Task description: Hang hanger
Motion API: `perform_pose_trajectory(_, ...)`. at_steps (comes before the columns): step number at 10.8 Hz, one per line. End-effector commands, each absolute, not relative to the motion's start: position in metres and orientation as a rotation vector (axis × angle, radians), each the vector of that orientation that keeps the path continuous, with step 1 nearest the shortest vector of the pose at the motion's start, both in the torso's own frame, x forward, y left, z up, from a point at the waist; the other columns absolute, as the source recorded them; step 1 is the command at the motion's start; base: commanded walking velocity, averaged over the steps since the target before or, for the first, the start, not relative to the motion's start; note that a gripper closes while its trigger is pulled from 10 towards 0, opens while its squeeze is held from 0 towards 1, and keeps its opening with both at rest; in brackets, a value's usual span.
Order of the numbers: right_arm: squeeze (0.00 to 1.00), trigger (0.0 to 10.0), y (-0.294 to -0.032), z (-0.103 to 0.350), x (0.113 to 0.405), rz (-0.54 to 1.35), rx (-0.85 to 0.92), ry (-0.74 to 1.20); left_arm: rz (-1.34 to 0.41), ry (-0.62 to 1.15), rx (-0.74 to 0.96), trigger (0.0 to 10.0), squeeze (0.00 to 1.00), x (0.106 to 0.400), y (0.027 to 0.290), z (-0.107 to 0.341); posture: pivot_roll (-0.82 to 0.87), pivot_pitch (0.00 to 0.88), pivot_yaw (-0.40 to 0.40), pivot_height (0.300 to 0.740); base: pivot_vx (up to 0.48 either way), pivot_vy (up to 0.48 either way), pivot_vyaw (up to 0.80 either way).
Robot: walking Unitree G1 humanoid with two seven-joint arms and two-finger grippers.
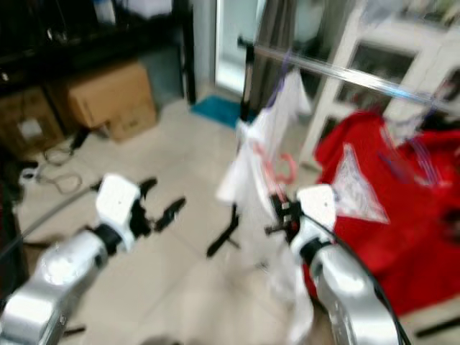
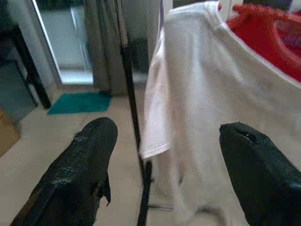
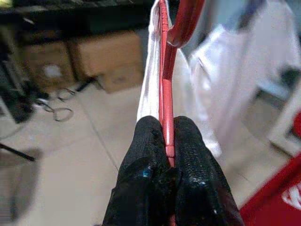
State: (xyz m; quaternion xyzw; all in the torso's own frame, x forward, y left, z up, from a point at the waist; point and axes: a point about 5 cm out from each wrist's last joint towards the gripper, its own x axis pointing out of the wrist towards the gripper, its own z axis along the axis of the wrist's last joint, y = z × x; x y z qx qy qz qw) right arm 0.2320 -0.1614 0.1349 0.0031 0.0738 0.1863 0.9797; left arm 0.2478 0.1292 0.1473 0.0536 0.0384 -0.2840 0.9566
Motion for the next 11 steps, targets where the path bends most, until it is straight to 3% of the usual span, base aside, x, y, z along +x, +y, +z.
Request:
perform_pose_trajectory(1,0.00,10.0,-0.158,0.144,0.233,0.428,0.015,0.097,-0.627,0.044,0.080,10.0,1.00,0.250,0.126,0.154,0.07,0.029,0.003,0.740,0.000,0.000,0.00)
perform_pose_trajectory(6,0.00,10.0,-0.154,0.154,0.239,0.601,0.004,0.029,-0.665,-0.020,0.126,10.0,1.00,0.299,0.105,0.174,0.07,0.022,0.005,0.740,0.000,0.000,0.00)
perform_pose_trajectory(11,0.00,10.0,-0.147,0.156,0.238,0.685,-0.014,0.013,-0.836,-0.047,0.126,10.0,1.00,0.310,0.074,0.174,0.05,0.007,0.005,0.740,0.000,0.000,0.00)
